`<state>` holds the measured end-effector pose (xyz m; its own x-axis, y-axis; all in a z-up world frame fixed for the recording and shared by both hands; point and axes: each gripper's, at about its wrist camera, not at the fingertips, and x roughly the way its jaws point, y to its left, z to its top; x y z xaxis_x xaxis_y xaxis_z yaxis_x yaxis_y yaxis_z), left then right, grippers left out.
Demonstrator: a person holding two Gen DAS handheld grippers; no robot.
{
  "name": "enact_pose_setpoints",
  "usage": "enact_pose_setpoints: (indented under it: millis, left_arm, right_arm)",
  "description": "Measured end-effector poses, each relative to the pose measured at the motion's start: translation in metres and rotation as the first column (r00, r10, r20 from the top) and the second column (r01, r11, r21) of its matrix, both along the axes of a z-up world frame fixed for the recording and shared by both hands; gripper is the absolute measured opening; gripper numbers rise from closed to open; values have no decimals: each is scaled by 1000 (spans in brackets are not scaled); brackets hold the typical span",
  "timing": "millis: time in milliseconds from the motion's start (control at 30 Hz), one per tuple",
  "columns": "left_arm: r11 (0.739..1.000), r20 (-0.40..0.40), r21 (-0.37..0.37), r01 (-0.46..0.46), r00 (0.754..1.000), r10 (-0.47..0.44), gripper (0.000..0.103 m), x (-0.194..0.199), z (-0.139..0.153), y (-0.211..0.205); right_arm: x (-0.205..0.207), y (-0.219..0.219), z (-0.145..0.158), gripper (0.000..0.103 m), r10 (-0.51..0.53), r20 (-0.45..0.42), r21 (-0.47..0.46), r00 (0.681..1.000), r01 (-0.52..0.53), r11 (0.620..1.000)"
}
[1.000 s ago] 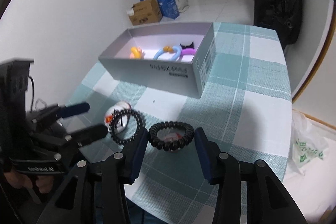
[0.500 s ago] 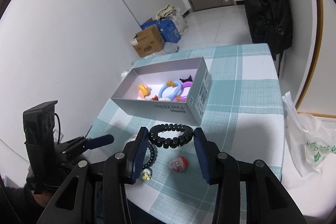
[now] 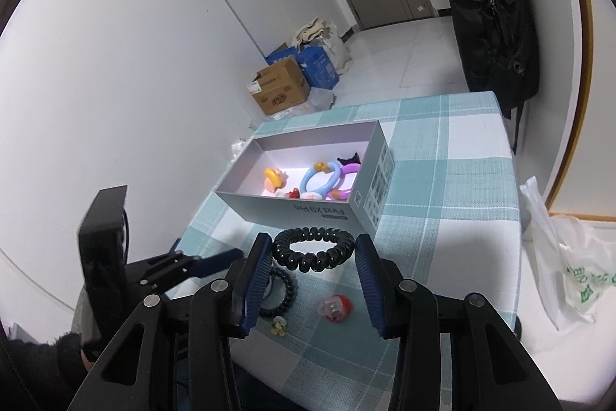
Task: Organize jewelry
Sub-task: 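Lift the black bracelet with the right gripper while the left gripper grasps the other black bracelet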
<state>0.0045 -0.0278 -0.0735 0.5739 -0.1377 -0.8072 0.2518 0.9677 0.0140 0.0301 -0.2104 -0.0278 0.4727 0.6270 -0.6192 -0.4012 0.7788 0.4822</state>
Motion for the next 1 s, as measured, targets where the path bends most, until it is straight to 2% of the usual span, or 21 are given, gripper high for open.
enact_pose_setpoints:
  millis: [133, 200, 267, 367, 633, 733, 1000]
  left_arm:
    - [996, 23, 76, 41, 999, -43, 18, -3, -4, -8]
    - [995, 2, 85, 57, 998, -57, 10, -4, -8, -10]
    - [995, -2, 81, 64, 998, -64, 10, -5, -8, -10]
    - [996, -19, 67, 66, 998, -65, 6, -5, -7, -8]
    - [999, -47, 9, 49, 998, -48, 5, 0, -3, -2]
    - [999, -34, -9, 39, 999, -39, 5, 2, 2, 0]
    - [993, -25, -116, -17, 1000, 15, 5, 6, 13, 18]
  right_arm:
    - [2, -3, 0, 43, -3, -2, 12, 1000, 3, 1000]
    - [2, -4, 1, 43, -4, -1, 17, 1000, 4, 1000]
    - [1, -5, 2, 43, -1, 1, 25, 1000, 1, 1000]
    - [1, -6, 3, 43, -2, 6, 31, 1000, 1, 1000]
    - [2, -10, 3, 43, -13, 5, 46, 1000, 13, 999]
    - [4, -11, 4, 43, -15, 4, 48, 1000, 14, 999]
    - [5, -10, 4, 43, -13, -2, 49, 1000, 13, 999]
